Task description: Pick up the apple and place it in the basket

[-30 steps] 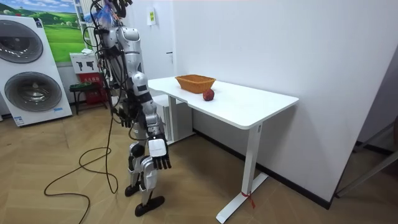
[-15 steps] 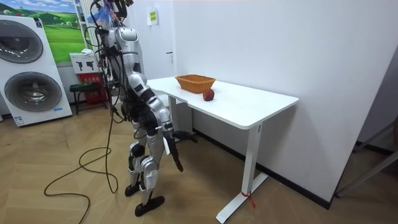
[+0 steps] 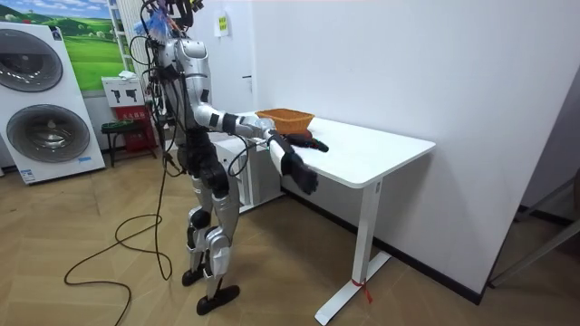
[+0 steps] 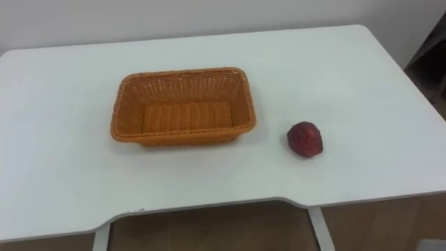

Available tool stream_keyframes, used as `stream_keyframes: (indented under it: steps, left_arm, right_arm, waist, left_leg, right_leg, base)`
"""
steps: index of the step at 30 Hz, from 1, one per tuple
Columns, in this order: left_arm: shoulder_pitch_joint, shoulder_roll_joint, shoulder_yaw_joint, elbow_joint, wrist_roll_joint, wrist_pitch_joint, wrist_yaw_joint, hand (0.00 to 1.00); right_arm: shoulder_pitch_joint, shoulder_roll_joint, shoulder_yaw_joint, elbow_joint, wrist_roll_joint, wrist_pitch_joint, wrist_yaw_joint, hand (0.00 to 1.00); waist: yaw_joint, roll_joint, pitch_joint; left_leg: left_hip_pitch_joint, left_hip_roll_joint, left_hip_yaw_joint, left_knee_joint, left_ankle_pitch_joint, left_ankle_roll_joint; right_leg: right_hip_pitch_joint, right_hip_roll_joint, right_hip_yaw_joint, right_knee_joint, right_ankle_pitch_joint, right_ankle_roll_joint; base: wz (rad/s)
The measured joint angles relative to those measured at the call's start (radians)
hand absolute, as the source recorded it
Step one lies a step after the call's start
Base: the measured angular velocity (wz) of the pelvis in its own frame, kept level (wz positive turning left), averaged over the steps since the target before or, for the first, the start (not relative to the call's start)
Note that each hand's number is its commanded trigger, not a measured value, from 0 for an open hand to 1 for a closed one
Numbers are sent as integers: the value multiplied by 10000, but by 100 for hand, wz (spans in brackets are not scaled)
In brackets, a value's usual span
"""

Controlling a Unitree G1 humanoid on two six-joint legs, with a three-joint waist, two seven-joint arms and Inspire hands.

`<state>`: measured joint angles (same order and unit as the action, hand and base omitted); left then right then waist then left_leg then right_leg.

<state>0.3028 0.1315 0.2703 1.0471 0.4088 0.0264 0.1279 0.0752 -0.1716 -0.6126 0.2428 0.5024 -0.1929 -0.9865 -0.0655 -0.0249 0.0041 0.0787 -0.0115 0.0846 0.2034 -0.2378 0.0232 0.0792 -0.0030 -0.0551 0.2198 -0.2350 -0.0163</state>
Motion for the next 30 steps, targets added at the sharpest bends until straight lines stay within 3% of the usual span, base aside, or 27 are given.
stream_keyframes:
  steps: [7,12,18,30]
  left_arm:
    - [-84,98,-440,-137,155,1,-37,0]
    - [-255,175,-816,-55,156,-30,-65,0]
    - [-228,242,-893,-87,175,-30,-166,0]
    - [-242,247,-1017,-153,166,-25,-342,0]
  right_arm:
    - [73,-471,1576,-1139,-3247,43,189,0]
    - [76,-633,2811,-1152,-4620,172,1469,0]
    - [194,-635,3460,-1117,-4701,203,3083,0]
    - [268,-619,4518,-1005,-4720,438,5496,0]
  waist:
    - [413,-32,22]
    - [506,-169,-1]
    - [520,-271,-6]
    - [555,-141,-57]
  left_leg:
    - [21,33,102,-9,2,-3]
    - [49,47,35,-17,5,-8]
    - [29,58,5,5,5,-8]
    - [102,67,-12,20,5,-8]
  right_leg:
    - [-127,17,72,10,17,-19]
    - [-74,26,32,-11,50,-34]
    - [-54,23,-8,-38,85,-32]
    - [77,44,2,-170,152,-35]
  base:
    - [-4]
    - [1]
    - [0]
    - [0]
